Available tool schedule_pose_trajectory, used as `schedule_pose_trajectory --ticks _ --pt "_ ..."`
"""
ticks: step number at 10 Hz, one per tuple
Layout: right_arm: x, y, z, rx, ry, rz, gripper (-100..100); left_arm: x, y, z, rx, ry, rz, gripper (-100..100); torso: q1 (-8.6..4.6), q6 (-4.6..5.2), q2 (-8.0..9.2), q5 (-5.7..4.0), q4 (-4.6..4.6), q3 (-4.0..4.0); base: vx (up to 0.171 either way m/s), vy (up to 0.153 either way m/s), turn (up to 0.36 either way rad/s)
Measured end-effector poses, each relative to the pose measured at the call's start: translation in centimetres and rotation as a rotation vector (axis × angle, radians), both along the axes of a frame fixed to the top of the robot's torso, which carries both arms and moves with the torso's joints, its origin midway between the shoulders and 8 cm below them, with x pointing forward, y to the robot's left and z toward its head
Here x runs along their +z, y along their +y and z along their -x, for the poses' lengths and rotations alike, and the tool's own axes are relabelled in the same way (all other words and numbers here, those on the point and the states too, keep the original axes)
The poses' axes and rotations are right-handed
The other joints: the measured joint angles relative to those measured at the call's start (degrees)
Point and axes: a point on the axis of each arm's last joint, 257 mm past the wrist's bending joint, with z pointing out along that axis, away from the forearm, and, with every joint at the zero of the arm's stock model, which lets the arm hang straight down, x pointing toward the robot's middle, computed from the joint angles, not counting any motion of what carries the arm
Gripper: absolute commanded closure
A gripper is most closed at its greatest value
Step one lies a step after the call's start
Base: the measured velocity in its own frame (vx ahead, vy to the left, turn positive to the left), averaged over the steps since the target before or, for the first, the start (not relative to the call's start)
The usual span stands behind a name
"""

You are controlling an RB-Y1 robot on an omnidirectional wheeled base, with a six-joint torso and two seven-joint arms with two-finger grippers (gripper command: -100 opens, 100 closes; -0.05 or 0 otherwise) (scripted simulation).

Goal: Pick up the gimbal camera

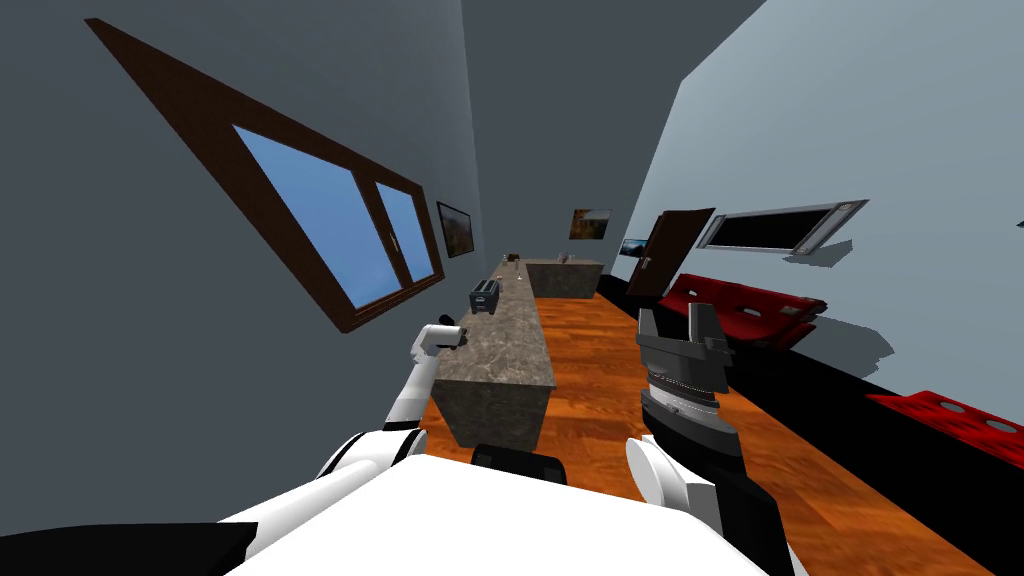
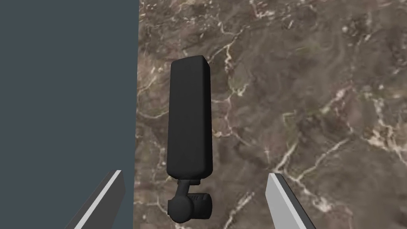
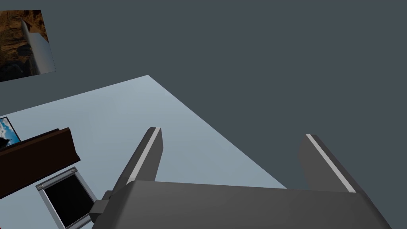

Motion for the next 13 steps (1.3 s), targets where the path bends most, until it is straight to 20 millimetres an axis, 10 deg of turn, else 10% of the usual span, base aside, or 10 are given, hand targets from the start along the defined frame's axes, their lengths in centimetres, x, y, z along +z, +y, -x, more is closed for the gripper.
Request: schedule_pose_trajectory --ticks 2,3,4,7,8,12,13 --pt "0.0 0.0 0.0 0.0 0.0 0.0 0 -0.6 0.3 0.5 0.042 0.027 0.032 -100 -0.03 0.0 0.03 -0.01 0.0 0.01 0.023 0.015 -0.006" --pt "0.0 0.0 0.0 0.0 0.0 0.0 0 -0.7 0.4 0.5 0.046 0.029 0.035 0 -0.1 0.0 0.13 -0.02 0.02 0.07 0.0 0.0 0.0" --pt "0.0 0.0 0.0 0.0 0.0 0.0 0 -0.7 0.4 0.5 0.046 0.029 0.035 -100 -0.13 0.0 0.18 -0.03 0.04 0.1 0.01 -0.015 0.042" --pt "0.0 0.0 0.0 0.0 0.0 0.0 0 -2.3 0.5 0.7 0.037 0.032 0.035 -100 -0.2 0.0 0.15 -0.04 0.03 0.08 0.011 -0.015 0.043" --pt "0.0 0.0 0.0 0.0 0.0 0.0 0 -2.4 0.5 0.7 0.036 0.03 0.034 100 -0.17 0.01 0.18 -0.04 0.04 0.1 0.0 0.0 0.0" --pt "0.0 0.0 0.0 0.0 0.0 0.0 0 -2.3 0.6 0.6 0.036 0.028 0.033 100 -0.11 0.04 0.14 0.02 0.0 0.06 0.0 0.0 0.0" --pt "0.0 0.0 0.0 0.0 0.0 0.0 0 -2.3 0.6 0.6 0.036 0.028 0.032 0 -0.11 0.05 0.14 0.02 0.0 0.06 0.0 0.0 0.0"
